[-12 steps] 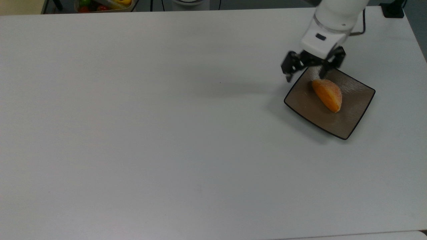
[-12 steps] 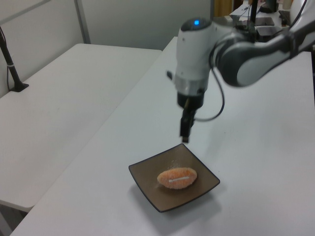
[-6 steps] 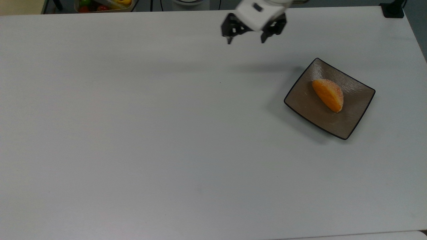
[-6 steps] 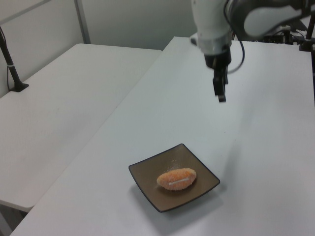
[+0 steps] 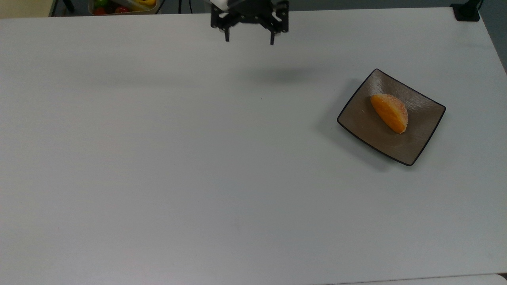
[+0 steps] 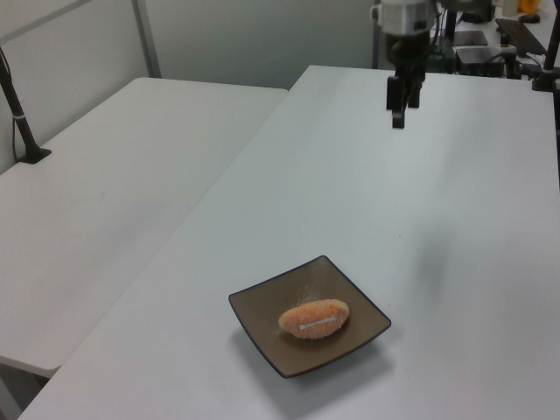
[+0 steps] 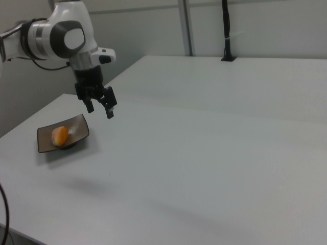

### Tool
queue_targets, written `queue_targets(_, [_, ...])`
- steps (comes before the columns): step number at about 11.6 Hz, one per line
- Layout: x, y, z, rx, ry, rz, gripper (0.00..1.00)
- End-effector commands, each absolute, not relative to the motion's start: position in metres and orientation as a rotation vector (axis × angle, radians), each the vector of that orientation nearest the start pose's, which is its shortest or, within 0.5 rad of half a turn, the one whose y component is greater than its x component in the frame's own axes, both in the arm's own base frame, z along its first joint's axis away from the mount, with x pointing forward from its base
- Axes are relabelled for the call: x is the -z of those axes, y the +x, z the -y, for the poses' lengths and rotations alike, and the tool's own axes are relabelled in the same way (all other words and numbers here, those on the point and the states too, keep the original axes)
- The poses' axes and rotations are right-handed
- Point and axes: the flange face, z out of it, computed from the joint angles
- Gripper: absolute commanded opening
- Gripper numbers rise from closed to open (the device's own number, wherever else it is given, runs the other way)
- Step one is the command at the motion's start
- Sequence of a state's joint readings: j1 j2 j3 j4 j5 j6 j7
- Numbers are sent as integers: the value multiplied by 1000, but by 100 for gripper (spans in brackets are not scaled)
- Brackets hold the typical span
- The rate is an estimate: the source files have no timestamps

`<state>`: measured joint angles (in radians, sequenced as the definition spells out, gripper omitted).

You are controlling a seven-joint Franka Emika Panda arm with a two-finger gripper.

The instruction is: Bread is placed on a ceramic plate

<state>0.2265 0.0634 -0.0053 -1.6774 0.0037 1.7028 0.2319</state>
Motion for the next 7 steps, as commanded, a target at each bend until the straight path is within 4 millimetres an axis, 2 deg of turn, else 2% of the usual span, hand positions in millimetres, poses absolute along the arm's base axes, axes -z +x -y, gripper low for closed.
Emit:
queue_targets(1, [-565, 554, -92, 21, -3136, -84, 100])
queue_targets(3, [-571, 559, -82, 64, -3149, -118, 100])
queue_targets(7, [-565, 560, -86, 52, -3155, -98, 100])
